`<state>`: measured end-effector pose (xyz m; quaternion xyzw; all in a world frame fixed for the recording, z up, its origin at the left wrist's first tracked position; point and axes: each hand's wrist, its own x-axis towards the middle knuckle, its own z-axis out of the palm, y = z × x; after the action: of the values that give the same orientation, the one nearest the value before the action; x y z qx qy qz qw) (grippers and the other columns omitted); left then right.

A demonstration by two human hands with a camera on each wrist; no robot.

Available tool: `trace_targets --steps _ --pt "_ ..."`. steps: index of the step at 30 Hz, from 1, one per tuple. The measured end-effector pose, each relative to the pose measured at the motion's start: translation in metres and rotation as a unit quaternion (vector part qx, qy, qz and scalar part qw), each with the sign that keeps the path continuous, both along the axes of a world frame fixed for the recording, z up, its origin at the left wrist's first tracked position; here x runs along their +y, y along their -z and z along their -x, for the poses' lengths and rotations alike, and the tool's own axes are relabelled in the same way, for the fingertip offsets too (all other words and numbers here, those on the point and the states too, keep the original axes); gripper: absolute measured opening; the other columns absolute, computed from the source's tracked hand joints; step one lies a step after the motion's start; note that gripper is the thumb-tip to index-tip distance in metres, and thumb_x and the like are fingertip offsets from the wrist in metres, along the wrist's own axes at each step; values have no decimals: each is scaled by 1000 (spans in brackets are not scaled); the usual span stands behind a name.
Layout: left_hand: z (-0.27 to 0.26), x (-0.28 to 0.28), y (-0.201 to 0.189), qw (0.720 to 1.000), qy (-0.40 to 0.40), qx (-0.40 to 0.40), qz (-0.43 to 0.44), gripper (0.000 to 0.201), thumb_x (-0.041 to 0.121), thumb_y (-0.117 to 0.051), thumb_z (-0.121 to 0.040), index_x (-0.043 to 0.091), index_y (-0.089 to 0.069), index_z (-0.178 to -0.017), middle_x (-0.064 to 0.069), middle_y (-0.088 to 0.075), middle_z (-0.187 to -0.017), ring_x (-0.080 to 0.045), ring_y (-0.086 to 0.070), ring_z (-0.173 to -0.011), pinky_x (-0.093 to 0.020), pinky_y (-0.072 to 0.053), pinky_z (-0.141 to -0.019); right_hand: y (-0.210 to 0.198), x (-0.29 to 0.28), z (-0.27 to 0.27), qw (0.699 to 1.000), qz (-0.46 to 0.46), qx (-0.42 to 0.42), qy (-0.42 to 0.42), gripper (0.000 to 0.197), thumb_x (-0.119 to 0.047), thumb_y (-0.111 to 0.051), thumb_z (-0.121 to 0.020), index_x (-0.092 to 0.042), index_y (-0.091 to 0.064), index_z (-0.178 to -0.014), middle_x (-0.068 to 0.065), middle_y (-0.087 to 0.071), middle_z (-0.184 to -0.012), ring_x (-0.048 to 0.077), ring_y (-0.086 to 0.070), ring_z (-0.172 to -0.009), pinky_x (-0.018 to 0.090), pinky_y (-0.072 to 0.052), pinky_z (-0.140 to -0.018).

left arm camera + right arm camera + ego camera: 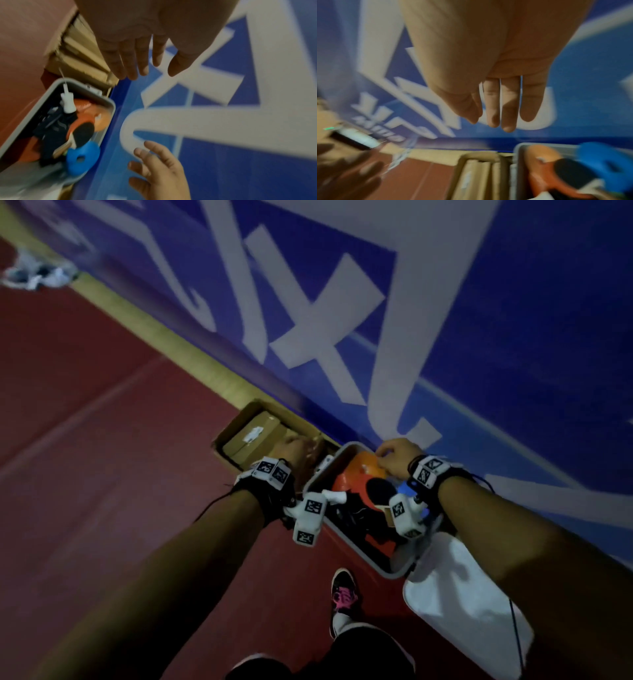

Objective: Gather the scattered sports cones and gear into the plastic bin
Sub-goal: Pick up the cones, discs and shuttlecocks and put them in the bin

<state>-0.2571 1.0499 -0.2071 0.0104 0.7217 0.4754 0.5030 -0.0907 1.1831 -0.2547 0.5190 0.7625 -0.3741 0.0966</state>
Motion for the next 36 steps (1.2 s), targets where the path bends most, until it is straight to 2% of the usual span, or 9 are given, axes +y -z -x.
trace_targets --steps 2,3,5,7,13,20,28,34,36 --pt "31 -32 -7 999 -51 1 7 12 13 -50 -97 14 -62 -99 -8 -60 -86 -21 -54 -68 -28 -43 -62 -9 -18 48 999 6 30 -36 11 -24 -68 -83 -23 -71 -94 -3 -64 -74 19 -61 -68 27 -48 -63" --pt "51 -61 -12 997 -80 9 0 14 14 -52 -95 15 -63 -104 -7 -60 -84 -22 -56 -69 -30 -44 -66 -13 -36 82 997 12 49 -66 12 -24 -69 -83 -23 -70 -95 -2 -65 -76 19 -61 -68 28 -50 -65" --pt "75 -104 -22 991 -129 23 -29 21 13 -53 -95 13 -66 -112 -7 -62 -84 -24 -58 -73 -35 -46 -71 -25 -72 128 990 27 83 -111 14 -23 -69 -84 -23 -68 -97 -1 -66 -83 17 -62 -68 28 -50 -65" --pt "101 -159 -28 983 -175 39 -33 13 13 -52 -97 11 -65 -101 -7 -64 -89 -23 -61 -73 -35 -47 -72 -33 -122 174 981 52 113 -148 13 -21 -68 -84 -23 -66 -97 3 -68 -89 20 -66 -72 31 -55 -65" --pt "175 -385 -39 941 -328 55 -67 10 13 -51 -97 11 -60 -98 -8 -64 -100 -22 -62 -81 -30 -47 -66 -60 -366 305 942 115 172 -263 7 -12 -66 -86 -18 -64 -90 10 -67 -83 18 -63 -62 30 -49 -56" --pt "211 -689 -50 866 -490 91 -39 11 14 -46 -98 12 -57 -100 -8 -63 -106 -25 -61 -92 -31 -43 -75 -89 -685 389 868 217 172 -411 10 -8 -59 -90 -17 -61 -84 6 -65 -74 18 -58 -57 28 -45 -54" --pt "180 -976 -33 708 -699 97 -12 16 12 -49 -93 16 -55 -79 -2 -58 -80 -18 -57 -67 -24 -36 -60 -82 -996 424 755 275 92 -588 13 -4 -57 -88 -14 -60 -80 11 -63 -77 21 -55 -57 28 -41 -53" --pt "140 -1177 -30 599 -794 105 19 24 5 -39 -90 15 -45 -68 -4 -42 -66 -13 -45 -44 -15 -30 -44 -63 -1227 421 637 321 34 -700 14 1 -53 -88 -10 -59 -83 16 -59 -79 22 -50 -57 24 -36 -51" --pt "125 -1238 -44 537 -836 101 51 22 7 -42 -91 14 -50 -72 -4 -47 -70 -15 -50 -53 -17 -33 -48 -73 -1302 417 599 336 18 -727 13 1 -53 -88 -9 -60 -86 16 -61 -81 22 -51 -56 25 -37 -52"
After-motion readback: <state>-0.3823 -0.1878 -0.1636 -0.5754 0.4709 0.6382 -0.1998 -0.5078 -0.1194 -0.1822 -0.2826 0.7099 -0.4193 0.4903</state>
